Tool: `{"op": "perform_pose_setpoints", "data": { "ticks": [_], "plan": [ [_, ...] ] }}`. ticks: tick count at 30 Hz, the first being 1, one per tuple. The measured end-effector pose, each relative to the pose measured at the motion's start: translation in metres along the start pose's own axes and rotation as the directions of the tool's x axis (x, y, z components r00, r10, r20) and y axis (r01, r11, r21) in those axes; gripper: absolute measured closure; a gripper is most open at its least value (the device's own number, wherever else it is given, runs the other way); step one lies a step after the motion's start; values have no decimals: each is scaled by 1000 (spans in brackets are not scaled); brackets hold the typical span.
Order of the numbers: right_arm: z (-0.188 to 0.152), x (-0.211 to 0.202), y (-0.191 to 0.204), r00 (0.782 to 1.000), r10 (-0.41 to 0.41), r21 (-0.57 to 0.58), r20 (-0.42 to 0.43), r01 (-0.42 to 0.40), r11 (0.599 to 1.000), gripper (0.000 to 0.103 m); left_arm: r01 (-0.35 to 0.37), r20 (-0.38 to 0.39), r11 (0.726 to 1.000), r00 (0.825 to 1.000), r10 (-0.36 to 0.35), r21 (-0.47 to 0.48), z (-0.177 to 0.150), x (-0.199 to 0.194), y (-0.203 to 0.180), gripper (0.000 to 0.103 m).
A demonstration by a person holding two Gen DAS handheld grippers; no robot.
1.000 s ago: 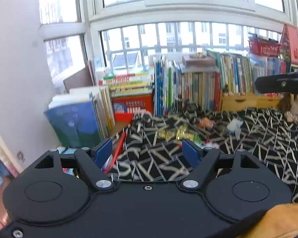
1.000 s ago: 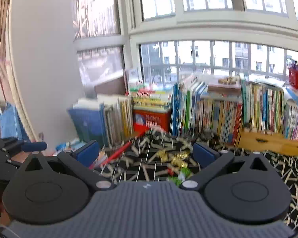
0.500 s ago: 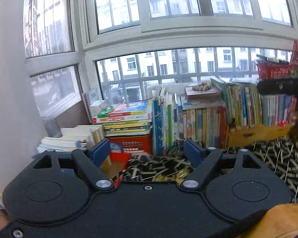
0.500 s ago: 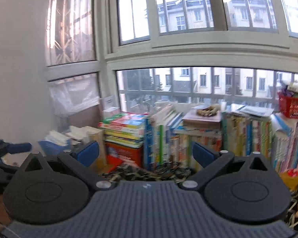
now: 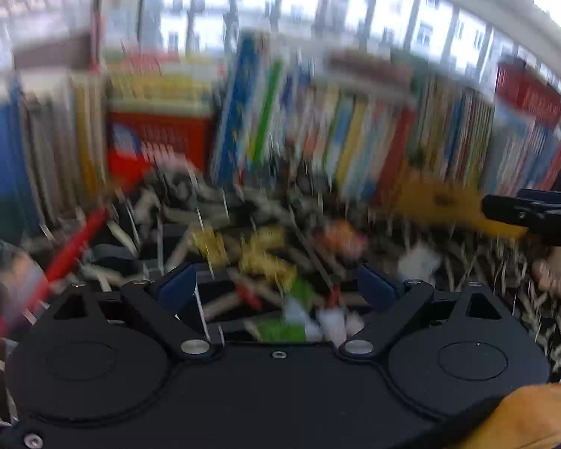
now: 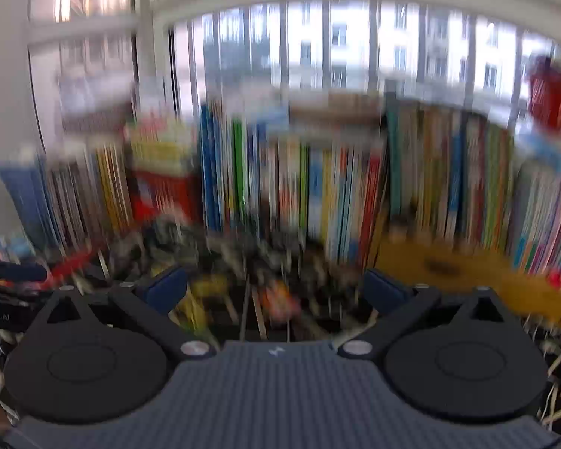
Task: Collect trash
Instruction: 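Grasp the green plastic wrapper with the left tool while the right tool grasps the white tissue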
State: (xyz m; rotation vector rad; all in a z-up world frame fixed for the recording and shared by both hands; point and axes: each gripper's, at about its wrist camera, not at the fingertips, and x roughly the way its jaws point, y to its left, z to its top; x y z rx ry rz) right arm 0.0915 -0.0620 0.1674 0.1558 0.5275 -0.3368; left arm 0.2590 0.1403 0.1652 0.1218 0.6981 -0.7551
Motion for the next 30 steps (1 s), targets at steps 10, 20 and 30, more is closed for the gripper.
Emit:
{"op": "perform_pose_setpoints", "data": {
  "ticks": [10,20,30],
  "plan": [
    [-78,67,14,972,192,-64,-133,-202,977,9,2,-118,997,993,7,75,-25,80,-15,10],
    [-88,117,41,924,297,-48,-239,-317,947,50,29,-281,997,960,-9,65,-13,138,-10,27],
    [-94,149,62,909,294,-143,-296,-346,927,51,-1,-329,998,944,23,68,-21,166,-6,31]
  ]
}}
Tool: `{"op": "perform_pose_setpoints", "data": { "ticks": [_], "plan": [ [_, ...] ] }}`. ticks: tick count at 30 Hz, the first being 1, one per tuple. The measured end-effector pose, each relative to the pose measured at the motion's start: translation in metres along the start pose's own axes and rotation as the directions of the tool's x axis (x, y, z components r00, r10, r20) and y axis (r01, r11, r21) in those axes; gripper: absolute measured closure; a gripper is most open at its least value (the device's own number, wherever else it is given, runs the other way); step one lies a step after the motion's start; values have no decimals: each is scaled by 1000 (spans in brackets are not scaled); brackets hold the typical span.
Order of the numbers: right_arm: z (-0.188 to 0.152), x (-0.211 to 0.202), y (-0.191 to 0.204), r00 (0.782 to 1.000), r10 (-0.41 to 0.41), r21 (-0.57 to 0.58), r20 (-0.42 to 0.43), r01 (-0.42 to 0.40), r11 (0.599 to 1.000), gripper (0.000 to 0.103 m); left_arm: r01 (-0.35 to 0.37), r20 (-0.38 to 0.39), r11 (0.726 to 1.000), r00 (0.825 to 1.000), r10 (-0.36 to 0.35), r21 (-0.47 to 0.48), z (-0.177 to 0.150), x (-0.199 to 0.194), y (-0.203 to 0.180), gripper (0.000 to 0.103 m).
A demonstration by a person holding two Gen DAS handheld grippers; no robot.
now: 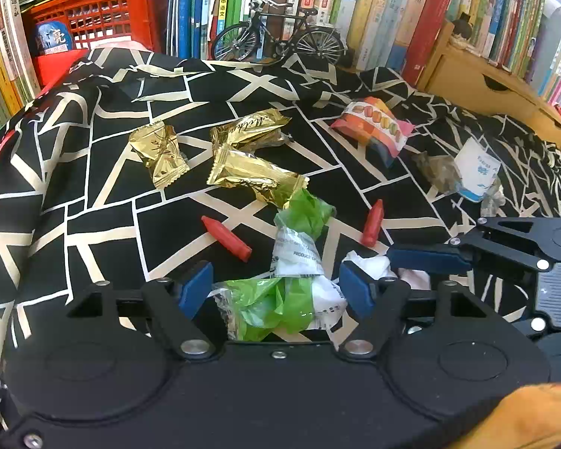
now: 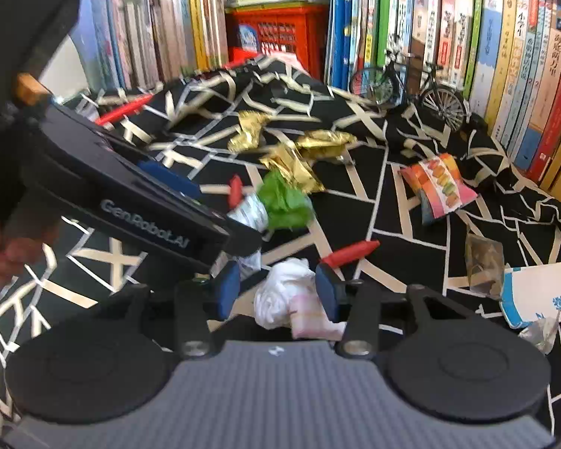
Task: Collect trash
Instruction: 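Grasp the green plastic wrapper with the left tool while the right tool grasps the white tissue, then lift the green wrapper and white tissue and carry both toward the trash bin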
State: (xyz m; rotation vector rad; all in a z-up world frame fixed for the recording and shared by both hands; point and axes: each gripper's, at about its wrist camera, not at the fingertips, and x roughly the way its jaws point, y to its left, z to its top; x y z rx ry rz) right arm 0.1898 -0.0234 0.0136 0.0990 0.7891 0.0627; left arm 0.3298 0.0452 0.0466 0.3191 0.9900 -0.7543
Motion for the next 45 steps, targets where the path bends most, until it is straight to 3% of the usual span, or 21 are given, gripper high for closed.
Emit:
{"op": "perform_pose_setpoints", "data": {
  "ticks": [4,11,21,24,31,34,35,38,41,45],
  "plan": [
    [0,11,-9,998,-20,16,-65,21,1000,60,6,4,1000,1000,-6,28,1,3,-3,32],
    [-6,4,-25,999,30,128,-18,-28,991,62,3,-2,997,1000,-3,73,5,9,-12,35],
    [-15,-35,-38,997,-56,205,58,43,978,62,3,57,990,998,-11,141,4,4,-28,41],
    [-19,-57,-40,992,-89,237,92,65,969,61,24,79,976,996,-42,217,1,1,-41,41],
    [-34,-81,-41,988,-119,279,100,87,956,61,-13,55,922,998,-9,387,-9,15,-77,39],
    [-41,-86,-43,988,-128,296,87,97,950,61,-10,72,903,997,-23,430,-14,15,-86,57],
    [-43,-87,-45,987,-134,300,84,103,948,61,1,70,895,997,-36,447,-16,14,-90,70],
    [-46,-91,-48,985,-150,308,79,119,944,61,-24,74,881,997,-13,473,-19,12,-98,70],
    [-48,-95,-50,983,-161,315,86,126,941,61,-31,71,894,997,-1,447,-18,8,-98,70],
    [-46,-103,-52,980,-169,319,101,129,939,61,-6,108,920,993,-40,393,-19,-14,-91,69]
  ]
}}
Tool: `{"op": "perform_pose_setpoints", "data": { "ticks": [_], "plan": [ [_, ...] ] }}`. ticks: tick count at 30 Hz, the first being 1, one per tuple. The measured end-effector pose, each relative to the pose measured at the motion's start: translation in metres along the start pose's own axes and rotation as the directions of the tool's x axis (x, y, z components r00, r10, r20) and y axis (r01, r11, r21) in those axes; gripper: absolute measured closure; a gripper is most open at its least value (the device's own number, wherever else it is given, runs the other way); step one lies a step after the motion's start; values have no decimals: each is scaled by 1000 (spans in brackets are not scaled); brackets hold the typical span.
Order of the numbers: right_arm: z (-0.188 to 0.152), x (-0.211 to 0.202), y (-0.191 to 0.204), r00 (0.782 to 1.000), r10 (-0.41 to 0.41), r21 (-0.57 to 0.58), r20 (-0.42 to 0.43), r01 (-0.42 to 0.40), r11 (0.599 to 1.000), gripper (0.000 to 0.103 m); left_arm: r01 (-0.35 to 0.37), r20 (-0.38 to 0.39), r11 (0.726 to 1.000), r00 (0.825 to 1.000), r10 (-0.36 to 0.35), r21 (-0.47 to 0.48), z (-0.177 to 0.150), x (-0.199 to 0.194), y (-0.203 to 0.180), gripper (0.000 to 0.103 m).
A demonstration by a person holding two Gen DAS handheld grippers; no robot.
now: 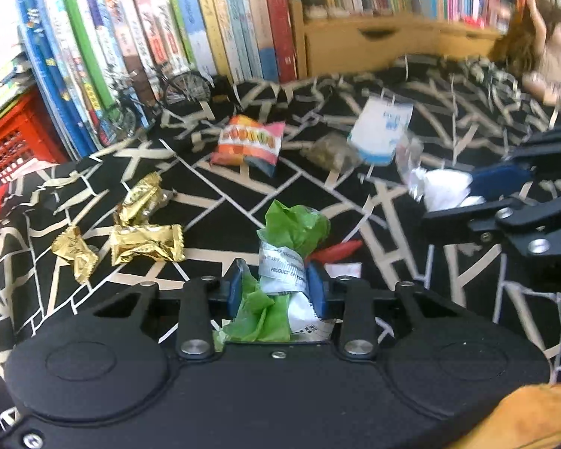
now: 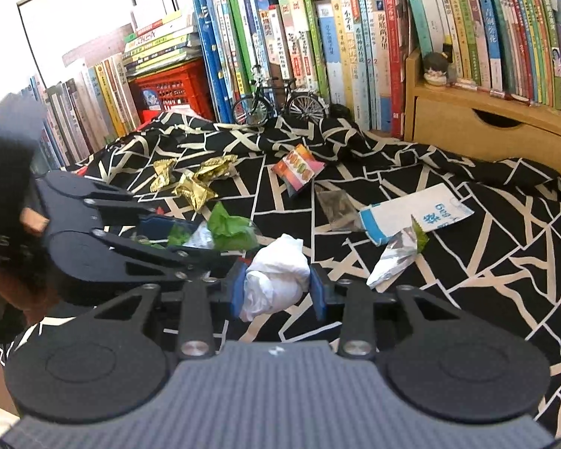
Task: Collect trash
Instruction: 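Lift the green wrapper and white tissue and carry both toward the trash bin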
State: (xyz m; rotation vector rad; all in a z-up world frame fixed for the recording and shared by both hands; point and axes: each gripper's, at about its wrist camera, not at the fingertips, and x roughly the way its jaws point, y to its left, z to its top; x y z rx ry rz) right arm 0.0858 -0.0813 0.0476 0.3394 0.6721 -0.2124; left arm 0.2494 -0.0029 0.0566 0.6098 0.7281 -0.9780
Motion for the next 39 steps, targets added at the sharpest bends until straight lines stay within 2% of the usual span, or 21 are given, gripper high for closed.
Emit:
{"op": "perform_pose_setpoints", "data": {
  "ticks": [6,12,16,22,26,32,39],
  "plan": [
    [7,-13,8,999,6,0,33,-6,1000,61,-27,53,997,998,31,-74,-1,-41,9,68],
    [10,-30,18,998,50,79,48,-54,995,61,-26,76,987,996,38,-160,-12,-79,16,68],
    [5,-40,33,998,47,52,39,-49,997,61,-32,117,978,991,57,-208,-22,-104,14,68],
    [1,-59,51,996,57,32,67,-59,998,61,7,154,983,988,21,-182,-27,-141,7,68],
    [4,-77,64,994,60,54,92,-65,996,61,-1,164,989,986,26,-148,-32,-162,3,68],
    [4,-107,84,990,32,44,141,-38,998,61,11,207,984,978,26,-179,-51,-195,11,68],
    [-12,-131,110,988,6,58,157,-15,998,61,32,262,971,965,32,-236,-76,-235,27,68]
  ]
}}
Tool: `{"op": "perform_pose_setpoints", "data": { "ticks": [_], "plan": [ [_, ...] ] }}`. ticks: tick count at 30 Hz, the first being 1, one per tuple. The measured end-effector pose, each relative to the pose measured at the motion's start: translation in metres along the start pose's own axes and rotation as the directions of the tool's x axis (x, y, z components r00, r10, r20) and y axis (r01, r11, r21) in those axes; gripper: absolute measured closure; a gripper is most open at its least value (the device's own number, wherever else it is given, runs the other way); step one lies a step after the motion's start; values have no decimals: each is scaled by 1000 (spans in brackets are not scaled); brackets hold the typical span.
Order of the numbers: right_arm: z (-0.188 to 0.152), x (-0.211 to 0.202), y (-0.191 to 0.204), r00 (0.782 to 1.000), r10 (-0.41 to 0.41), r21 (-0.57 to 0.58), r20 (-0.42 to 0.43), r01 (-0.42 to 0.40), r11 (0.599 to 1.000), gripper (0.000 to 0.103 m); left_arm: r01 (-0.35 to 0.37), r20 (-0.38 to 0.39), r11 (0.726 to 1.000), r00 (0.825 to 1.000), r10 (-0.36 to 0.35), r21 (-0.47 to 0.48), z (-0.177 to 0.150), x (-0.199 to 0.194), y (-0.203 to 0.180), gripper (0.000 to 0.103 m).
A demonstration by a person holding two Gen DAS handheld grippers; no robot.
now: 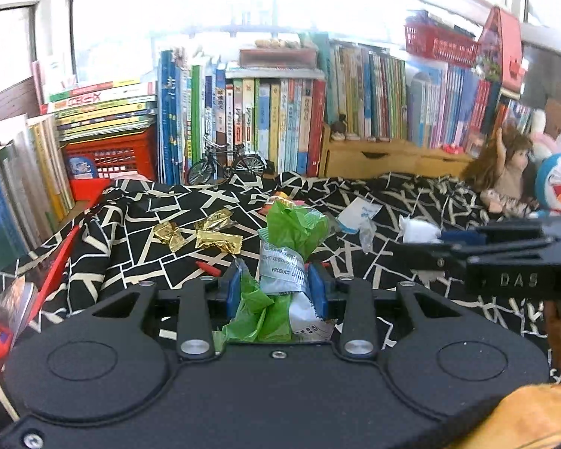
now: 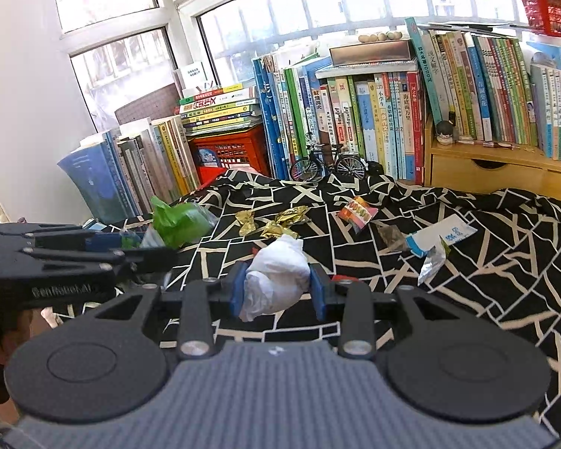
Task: Collect trash
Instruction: 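Lift the green wrapper and white tissue and carry both toward the trash bin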
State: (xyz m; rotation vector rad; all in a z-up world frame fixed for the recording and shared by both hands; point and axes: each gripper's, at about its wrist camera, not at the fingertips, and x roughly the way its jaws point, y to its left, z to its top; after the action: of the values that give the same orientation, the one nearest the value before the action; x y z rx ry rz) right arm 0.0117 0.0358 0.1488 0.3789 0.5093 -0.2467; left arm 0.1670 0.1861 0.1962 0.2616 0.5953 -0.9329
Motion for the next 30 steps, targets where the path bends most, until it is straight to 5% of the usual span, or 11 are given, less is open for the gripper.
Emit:
{"op": "perform_pose_setpoints", "data": {
  "ticks": [17,30],
  "plan": [
    [-41,-52,76,1000,8,-67,19,-6,998,61,-17,54,998,998,20,-55,-60,-106,21,68],
    [-75,-68,111,997,76,-45,-1,-76,996,62,-73,-10,988,997,73,-136,-131,-163,45,68]
  ]
}}
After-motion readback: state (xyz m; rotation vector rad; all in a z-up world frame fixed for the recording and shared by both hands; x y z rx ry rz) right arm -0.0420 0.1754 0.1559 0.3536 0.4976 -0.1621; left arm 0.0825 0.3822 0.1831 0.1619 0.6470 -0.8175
